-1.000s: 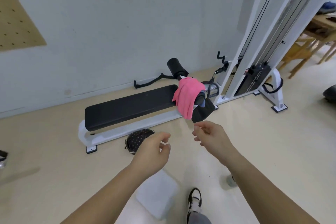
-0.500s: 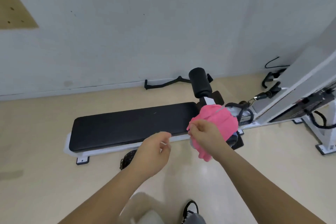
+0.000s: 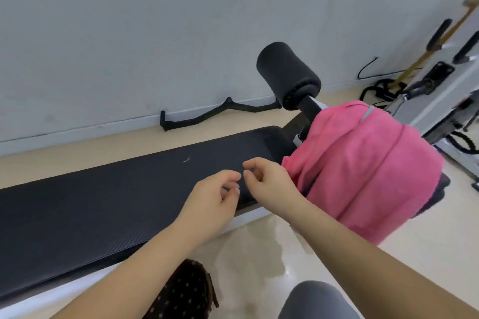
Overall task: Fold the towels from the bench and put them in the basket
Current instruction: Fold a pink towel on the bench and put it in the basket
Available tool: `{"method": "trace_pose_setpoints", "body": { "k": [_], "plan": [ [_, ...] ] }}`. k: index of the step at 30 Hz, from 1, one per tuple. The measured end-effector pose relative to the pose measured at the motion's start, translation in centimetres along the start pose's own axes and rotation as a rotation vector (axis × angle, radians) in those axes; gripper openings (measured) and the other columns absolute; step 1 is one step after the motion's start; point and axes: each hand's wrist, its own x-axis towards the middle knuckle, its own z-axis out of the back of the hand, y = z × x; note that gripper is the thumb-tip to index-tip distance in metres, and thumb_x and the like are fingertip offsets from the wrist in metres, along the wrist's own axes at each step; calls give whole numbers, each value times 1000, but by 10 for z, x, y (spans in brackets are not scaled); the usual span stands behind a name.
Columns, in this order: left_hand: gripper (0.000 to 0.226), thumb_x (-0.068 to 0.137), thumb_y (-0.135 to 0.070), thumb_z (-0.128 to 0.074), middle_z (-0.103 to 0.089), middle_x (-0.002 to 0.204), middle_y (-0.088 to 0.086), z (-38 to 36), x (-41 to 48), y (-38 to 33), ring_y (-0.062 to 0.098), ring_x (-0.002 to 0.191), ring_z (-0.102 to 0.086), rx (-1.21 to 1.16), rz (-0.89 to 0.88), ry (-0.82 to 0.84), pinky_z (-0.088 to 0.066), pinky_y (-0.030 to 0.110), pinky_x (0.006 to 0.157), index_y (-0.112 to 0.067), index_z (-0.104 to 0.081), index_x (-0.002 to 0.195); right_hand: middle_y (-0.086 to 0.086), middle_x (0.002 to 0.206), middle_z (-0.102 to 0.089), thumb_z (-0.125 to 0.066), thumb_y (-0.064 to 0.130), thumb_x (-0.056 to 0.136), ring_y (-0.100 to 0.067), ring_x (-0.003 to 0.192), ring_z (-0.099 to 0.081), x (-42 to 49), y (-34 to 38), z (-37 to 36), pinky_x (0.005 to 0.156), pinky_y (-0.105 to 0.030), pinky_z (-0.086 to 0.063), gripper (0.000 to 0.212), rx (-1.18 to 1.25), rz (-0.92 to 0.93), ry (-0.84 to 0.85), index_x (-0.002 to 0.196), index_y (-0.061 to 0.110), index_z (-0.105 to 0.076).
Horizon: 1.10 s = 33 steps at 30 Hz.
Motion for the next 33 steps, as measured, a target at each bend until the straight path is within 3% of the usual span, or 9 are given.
{"method": "trace_pose_setpoints", "body": {
  "k": [3,7,10,13,16,21,24,28,33],
  "plan": [
    [29,101,-17,-59,-72,93,-14,-24,10,4,6,83,-69,-31,-82,16,-57,21,70,-37,-66,121,11,71,-63,-56,24,100,-2,69,-62,5,-16,7,72,-27,-54,32,-66,90,-61,132,22,-63],
    [32,99,-14,-57,-73,93,-14,-35,2,-21,4,87,-68,-23,-183,-7,-58,23,77,-38,-66,116,9,88,-70,-54,17,100,-1,73,-65,-16,-4,38,70,-18,-51,34,-5,202,-164,132,18,-64],
    [30,97,-11,-56,-74,91,-13,-34,-13,-62,4,85,-69,-24,-236,28,-59,25,77,-35,-67,111,9,95,-71,-56,20,97,-6,81,-68,-45,20,78,78,-26,-56,32,-19,323,-283,127,18,-68],
    [23,100,-15,-56,-78,94,-5,-40,-14,-108,10,81,-72,-54,-320,30,-59,25,73,-29,-69,114,8,79,-69,-56,32,94,-11,72,-65,-69,37,125,69,-32,-55,23,-238,393,-434,102,22,-74],
    [19,100,-29,-58,-77,101,2,-55,-4,-150,22,90,-73,-34,-329,4,-62,38,82,-19,-71,111,-2,61,-60,-52,42,97,-24,62,-60,-82,37,171,57,-34,-47,40,-566,262,-513,69,14,-61],
    [36,101,-30,-59,-67,126,-4,-89,29,-188,11,105,-64,11,-345,11,-51,21,82,-16,-63,135,-2,101,-62,-50,42,98,-28,103,-59,-67,-24,211,82,-43,-52,29,-616,169,-608,102,20,-69],
    [45,99,-33,-65,-64,126,2,-110,40,-189,17,113,-61,-46,-242,10,-51,31,98,-12,-58,138,-2,105,-59,-54,38,96,-30,106,-54,-65,-68,201,88,-39,-46,25,-427,74,-606,105,20,-69],
    [16,91,-29,-74,-63,90,4,-130,52,-185,21,83,-59,-102,-175,-20,-54,40,83,-18,-66,98,7,99,-56,-61,38,92,-21,97,-51,-66,-92,179,86,-35,-42,16,-314,119,-830,98,27,-72],
    [41,86,-19,-76,-43,66,1,-132,57,-197,16,62,-39,-124,-134,65,-36,30,61,-24,-43,61,6,108,-61,-45,43,98,-20,106,-55,-65,-90,181,94,-41,-45,33,-173,121,-886,111,21,-66]
  ]
}}
